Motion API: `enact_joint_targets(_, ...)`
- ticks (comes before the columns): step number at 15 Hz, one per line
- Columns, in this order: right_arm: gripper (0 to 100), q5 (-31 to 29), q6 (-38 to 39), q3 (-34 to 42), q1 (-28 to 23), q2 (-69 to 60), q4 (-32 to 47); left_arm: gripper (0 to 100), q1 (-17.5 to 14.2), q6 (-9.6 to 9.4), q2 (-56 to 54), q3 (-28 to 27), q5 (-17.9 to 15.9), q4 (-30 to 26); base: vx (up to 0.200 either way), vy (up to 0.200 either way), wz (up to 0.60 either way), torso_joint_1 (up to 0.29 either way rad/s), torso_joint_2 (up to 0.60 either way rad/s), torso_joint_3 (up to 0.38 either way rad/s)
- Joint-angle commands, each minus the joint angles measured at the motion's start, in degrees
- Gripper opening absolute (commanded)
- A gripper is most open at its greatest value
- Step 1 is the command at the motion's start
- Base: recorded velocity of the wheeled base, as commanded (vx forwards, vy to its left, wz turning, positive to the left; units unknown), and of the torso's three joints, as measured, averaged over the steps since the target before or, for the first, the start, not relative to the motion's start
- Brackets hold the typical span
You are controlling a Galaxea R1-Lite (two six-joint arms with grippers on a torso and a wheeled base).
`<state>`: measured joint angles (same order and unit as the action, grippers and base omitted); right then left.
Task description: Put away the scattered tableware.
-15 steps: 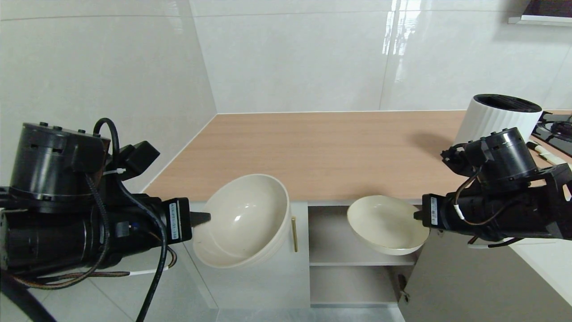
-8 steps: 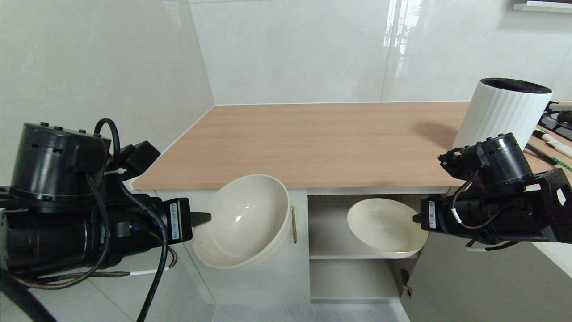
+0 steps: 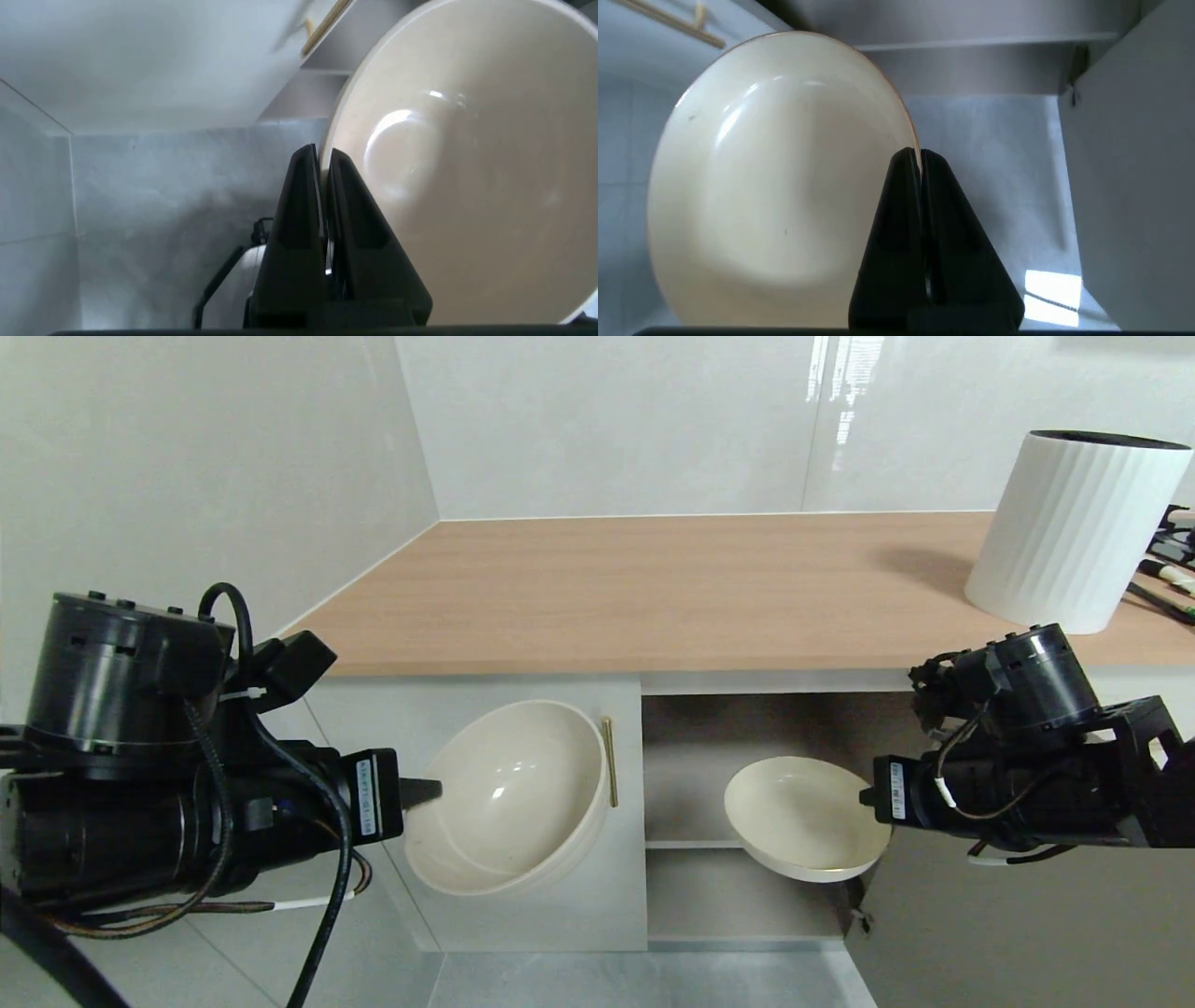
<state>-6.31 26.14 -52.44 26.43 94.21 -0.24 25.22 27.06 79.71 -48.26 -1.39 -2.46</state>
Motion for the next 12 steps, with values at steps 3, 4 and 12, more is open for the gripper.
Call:
enact_joint_targets(3,0,0.0,0.0,0.5,0.0,1.2,-0.8,0,0.0,0.01,0.1,0.0,0.0,0.0,0.000,0.000,0.00,-0.149,0.46,0.313)
enact_joint_targets(4,0,0.0,0.0,0.8,0.0,1.4,-1.0,0,0.0,0.10,0.2,0.1,0.0,0.0,0.000,0.000,0.00,-0.129,0.46,0.325)
enact_joint_targets(12,0,0.0,0.0,1.0,0.0,2.6,-1.9,0,0.0,0.01,0.3,0.0,0.0,0.0,0.000,0.000,0.00,-0.057,0.27,0.206)
